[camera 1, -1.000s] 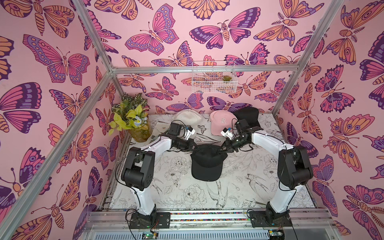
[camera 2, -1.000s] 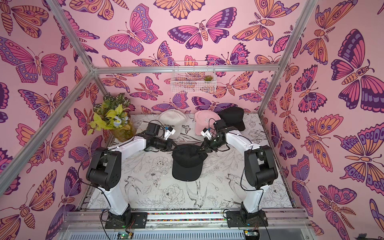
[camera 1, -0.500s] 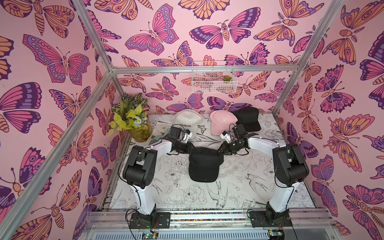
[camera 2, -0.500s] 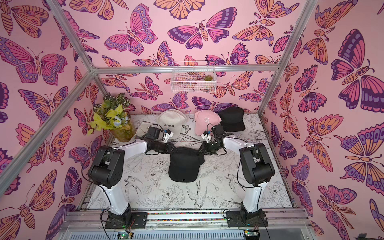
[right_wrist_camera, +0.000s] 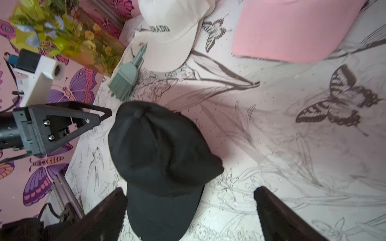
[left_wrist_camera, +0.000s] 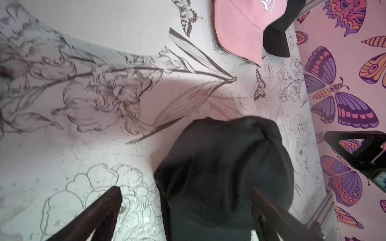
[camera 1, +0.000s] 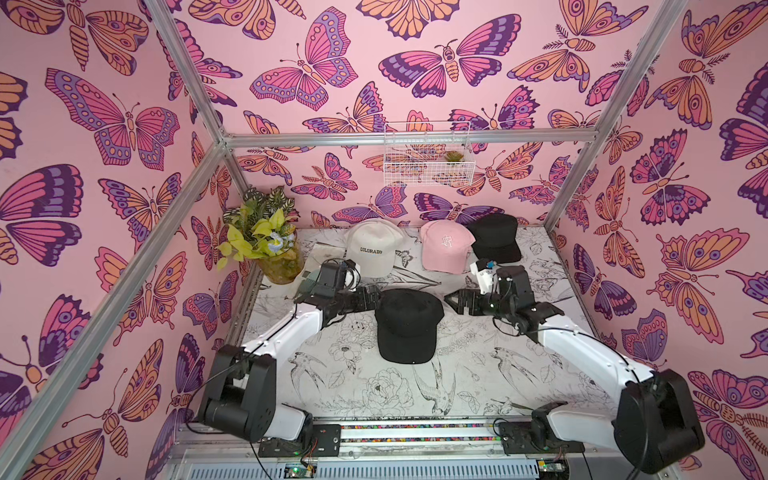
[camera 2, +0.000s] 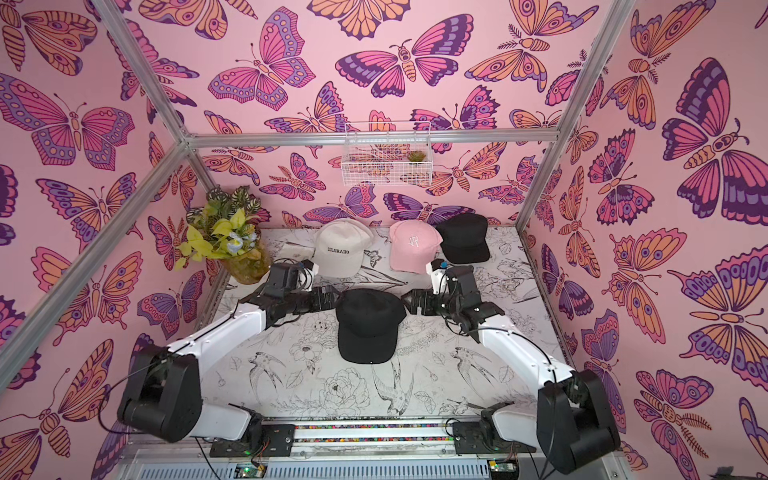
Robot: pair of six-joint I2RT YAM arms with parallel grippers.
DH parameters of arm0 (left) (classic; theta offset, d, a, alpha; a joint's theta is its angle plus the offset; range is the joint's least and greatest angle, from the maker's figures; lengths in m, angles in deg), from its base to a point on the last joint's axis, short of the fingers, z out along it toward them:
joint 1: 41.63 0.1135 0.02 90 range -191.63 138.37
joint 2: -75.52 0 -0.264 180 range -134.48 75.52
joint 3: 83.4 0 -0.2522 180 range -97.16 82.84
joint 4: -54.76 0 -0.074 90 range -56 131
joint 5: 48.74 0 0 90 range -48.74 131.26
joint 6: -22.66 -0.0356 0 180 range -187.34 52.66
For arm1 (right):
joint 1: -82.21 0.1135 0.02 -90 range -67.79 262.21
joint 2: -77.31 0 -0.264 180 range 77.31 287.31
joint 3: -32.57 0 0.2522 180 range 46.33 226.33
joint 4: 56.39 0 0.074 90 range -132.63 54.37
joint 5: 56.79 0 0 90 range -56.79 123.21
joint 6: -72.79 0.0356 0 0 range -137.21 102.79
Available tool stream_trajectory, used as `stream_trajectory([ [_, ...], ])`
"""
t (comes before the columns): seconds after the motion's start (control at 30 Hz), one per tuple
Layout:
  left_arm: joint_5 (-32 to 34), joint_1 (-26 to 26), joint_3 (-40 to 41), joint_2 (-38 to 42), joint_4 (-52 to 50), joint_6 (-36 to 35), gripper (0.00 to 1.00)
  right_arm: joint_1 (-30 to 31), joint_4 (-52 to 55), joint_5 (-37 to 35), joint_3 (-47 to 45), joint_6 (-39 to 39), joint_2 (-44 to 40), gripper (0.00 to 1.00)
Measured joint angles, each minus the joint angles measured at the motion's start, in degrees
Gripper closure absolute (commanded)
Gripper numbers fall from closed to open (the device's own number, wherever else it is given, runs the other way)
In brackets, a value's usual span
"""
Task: Stack the baseball caps by color
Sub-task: Place the baseball cap on the baseball cap.
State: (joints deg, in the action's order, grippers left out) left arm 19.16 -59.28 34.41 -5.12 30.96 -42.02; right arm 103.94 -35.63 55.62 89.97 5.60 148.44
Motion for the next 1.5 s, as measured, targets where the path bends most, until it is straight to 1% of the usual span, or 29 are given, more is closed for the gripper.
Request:
stream_trajectory([
  [0.07,0.5,-0.94,3.1,2.8,-0.37,1.33,0.0,3.21,0.92,-1.46,-1.86,-0.79,-1.7,0.01],
  [0.13,0.61,-1.46,5.4,5.22,-1.14,2.29,0.04,6.12,1.4,-2.05,-3.06,-1.42,-2.6,0.01],
  [0.2,-1.07,-1.53,6.84,6.93,-0.87,2.43,0.17,8.83,1.36,-3.19,-3.61,-2.01,-2.45,0.01],
  [0.23,-2.1,-1.6,7.34,7.52,-0.42,2.08,0.27,9.81,1.36,-3.89,-3.63,-2.21,-2.19,0.02],
  [0.27,-3.69,-2.12,7.85,7.91,0.37,1.92,0.4,11.34,1.16,-4.85,-3.56,-2.58,-1.49,0.04],
  [0.3,-4.94,-2.95,7.93,7.74,0.96,1.38,0.48,12.85,1.14,-5.79,-3.26,-2.99,-0.46,0.06],
  [0.4,-7.32,-5.9,7.93,4.68,2.86,0.2,0.59,16.98,1.31,-9.09,-1.36,-3.54,3.87,0.14],
  [0.47,-8.33,-7.15,7.93,1.81,3.1,-0.28,0.65,18.93,1.38,-11.21,-0.17,-3.32,6.27,0.2],
  [0.5,-8.57,-7.41,7.96,0.33,3.19,-0.59,0.68,19.74,1.33,-12.5,0.15,-3.06,7.15,0.25],
  [0.6,-8.81,-7.56,8.57,-3.34,4.5,-1.03,0.75,21.09,0.48,-15.1,0.22,-1.49,9.14,0.34],
  [0.73,-8.22,-7.54,9.07,-7.98,7.13,-1.92,0.81,22.08,-1.75,-17.29,0.96,0.72,15.08,0.39],
  [0.8,-7.93,-7.54,9.14,-10.16,9.6,-1.92,0.86,22.93,-2.38,-18.49,1.33,1.7,18.78,0.4],
  [0.9,-8.02,-7.1,8.74,-12.72,12.59,-1.68,0.89,23.63,-3.26,-20.55,1.9,3.34,21.49,0.41],
  [1.03,-6.82,-7.02,8.26,-13.9,15.47,-1.22,0.88,23.63,-3.28,-22.32,2.67,4.87,22.25,0.4],
  [1.13,-5.25,-7.13,8.31,-13.57,16.11,-0.81,0.87,23.63,-3.1,-22.38,3.67,5.29,23.06,0.37],
  [1.33,-1.88,-6.34,8.5,-13.22,17.2,0.72,0.88,23.63,-2.93,-22.58,7.63,4.55,26.45,0.35],
  [1.5,-1.2,-5.6,9.6,-13.09,19.74,3.1,0.87,23.21,-3.41,-22.27,9.2,3.72,27.96,0.35],
])
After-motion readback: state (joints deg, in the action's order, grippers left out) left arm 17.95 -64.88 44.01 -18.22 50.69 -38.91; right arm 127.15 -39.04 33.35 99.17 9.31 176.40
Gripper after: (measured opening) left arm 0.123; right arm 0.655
